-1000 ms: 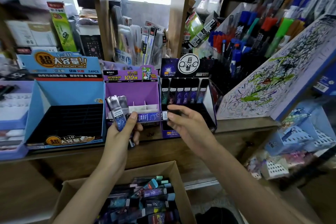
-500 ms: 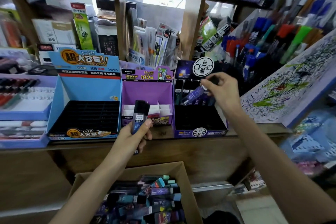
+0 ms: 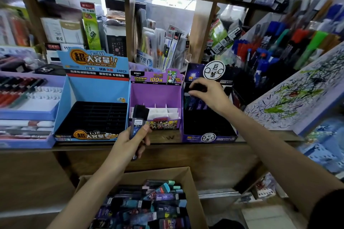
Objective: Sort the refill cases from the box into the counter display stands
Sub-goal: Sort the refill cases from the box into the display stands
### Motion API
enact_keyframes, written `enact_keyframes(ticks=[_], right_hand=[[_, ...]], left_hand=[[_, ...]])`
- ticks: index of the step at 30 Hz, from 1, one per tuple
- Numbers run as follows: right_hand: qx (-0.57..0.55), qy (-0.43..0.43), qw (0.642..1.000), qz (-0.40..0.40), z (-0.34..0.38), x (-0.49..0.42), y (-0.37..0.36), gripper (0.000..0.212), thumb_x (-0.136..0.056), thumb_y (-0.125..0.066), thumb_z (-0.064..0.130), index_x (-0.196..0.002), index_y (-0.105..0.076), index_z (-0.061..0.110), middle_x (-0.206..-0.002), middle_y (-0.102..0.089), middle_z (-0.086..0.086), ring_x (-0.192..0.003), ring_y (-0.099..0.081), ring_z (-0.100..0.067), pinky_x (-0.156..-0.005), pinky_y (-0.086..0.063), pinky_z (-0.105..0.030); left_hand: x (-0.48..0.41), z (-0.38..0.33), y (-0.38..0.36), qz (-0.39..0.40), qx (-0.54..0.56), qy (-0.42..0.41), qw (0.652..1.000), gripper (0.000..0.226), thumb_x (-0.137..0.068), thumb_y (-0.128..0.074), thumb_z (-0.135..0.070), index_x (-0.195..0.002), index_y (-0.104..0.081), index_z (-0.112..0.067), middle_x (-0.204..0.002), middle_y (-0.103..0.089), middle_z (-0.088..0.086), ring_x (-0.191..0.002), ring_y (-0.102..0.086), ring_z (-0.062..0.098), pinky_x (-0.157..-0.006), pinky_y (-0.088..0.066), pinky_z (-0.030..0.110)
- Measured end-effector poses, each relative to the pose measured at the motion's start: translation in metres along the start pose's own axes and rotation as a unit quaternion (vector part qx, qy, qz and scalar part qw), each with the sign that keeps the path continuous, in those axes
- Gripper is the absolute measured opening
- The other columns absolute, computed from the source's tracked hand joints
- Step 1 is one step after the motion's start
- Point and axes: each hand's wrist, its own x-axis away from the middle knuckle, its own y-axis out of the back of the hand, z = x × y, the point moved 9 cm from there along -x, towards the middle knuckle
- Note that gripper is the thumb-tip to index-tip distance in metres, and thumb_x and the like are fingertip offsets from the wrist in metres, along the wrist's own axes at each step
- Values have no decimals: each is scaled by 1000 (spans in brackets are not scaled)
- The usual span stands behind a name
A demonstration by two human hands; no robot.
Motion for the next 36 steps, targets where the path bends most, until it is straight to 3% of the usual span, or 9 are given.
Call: enact_keyframes(ticks=[2,8,12,14,18,23,27,31,36], right_hand=[[-33,-6,999,9,-1,-2,-2,13,-80,-73,15,-91,-66,16,-84,-64,11,-80,-58,-4,-72,-44,-12],[-42,-57,997,3,-15,-1,-11,29,-80,-74,20,-101,-53,22,-106,-55,1,-80,-53,-12,-76,-47,-27],[-70,-36,997,-26,-14,7,-12,19,-89,-62,18,-100,-47,21,-102,-54,-1,-71,-60,-13,-65,-45,-14],[-11,-3,999,-51,-9,9,-10,14,-91,-59,16,-101,-50,17,-103,-54,-3,-72,-56,-7,-64,-42,-9],[146,58,983,-95,3,12,-9,22,-90,-61,19,-107,-58,6,-101,-50,-2,-76,-50,-8,-71,-46,-28],[170,47,981,-83,12,16,-9,35,-92,-57,22,-126,-51,13,-93,-50,3,-76,-51,-11,-70,-49,-35],[-16,-8,995,-98,30,45,-10,16,-93,-55,23,-109,-56,19,-88,-58,8,-74,-55,-3,-67,-43,-21],[-277,-113,950,90,58,86,-69,16,-88,-62,30,-99,-63,18,-89,-66,2,-77,-63,-3,-63,-50,-19],[-329,-147,928,94,64,104,-85,16,-88,-63,11,-100,-61,1,-81,-61,-5,-69,-60,-7,-67,-49,-18]], left_hand=[[0,0,0,2,-2,-1,1000,28,-93,-48,-36,-89,-60,-10,-60,-58,-5,-44,-43,7,-42,-38,19],[1,2,0,8,0,1,1000,34,-84,-50,-45,-87,-60,-13,-63,-59,-4,-46,-44,7,-44,-40,19],[1,5,2,4,3,5,1000,41,-79,-52,-50,-91,-62,-11,-62,-60,-7,-45,-45,6,-43,-39,18],[1,5,1,5,5,6,1000,43,-78,-52,-50,-92,-62,-10,-61,-60,-7,-44,-45,5,-42,-39,18],[3,5,0,9,2,7,1000,43,-79,-52,-49,-94,-62,-10,-59,-58,-6,-44,-44,6,-43,-40,19],[6,4,-3,21,15,7,1000,38,-83,-53,-45,-93,-59,-9,-55,-53,-7,-42,-43,6,-41,-39,19],[10,-1,-9,53,51,-12,997,36,-75,-64,-41,-82,-49,-10,-53,-49,-4,-39,-38,9,-39,-36,21],[10,-1,-23,77,62,-6,995,28,-70,-70,-33,-79,-52,-14,-51,-51,0,-36,-36,10,-36,-32,21],[10,-2,-40,110,63,-19,992,30,-66,-72,-39,-82,-58,-18,-56,-56,0,-39,-42,9,-38,-35,18]])
